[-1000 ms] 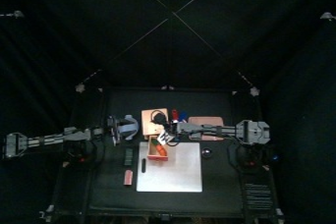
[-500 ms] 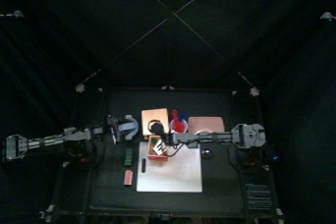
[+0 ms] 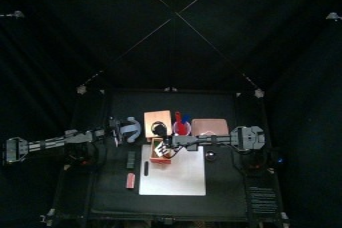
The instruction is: Grab carrot from drawer
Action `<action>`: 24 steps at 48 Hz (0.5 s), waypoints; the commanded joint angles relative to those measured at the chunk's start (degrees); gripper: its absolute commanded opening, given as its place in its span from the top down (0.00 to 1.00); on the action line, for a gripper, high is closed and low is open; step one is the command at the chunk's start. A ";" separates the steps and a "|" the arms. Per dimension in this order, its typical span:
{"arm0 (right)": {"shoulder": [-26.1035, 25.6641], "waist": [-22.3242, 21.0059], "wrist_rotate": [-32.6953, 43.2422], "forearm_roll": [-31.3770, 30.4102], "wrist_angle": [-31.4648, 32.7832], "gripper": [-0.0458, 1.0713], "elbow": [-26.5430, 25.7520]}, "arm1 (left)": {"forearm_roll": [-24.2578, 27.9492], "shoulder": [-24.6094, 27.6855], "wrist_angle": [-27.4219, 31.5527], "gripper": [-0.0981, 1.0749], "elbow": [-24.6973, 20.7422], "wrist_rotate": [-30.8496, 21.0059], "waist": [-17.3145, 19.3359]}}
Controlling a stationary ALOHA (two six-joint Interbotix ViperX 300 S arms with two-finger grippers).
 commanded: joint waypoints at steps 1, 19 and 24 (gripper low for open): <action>0.09 -0.26 0.09 -0.18 1.67 0.17 -3.16 | 0.18 0.18 -0.62 0.20 -0.70 0.09 0.26; 3.34 -0.35 0.00 0.62 4.83 0.17 -6.68 | 0.09 0.18 -0.62 0.20 -0.26 0.00 0.26; 3.96 -0.35 0.00 0.79 4.83 0.17 -6.86 | 0.09 0.18 -0.62 0.20 -0.18 0.00 0.18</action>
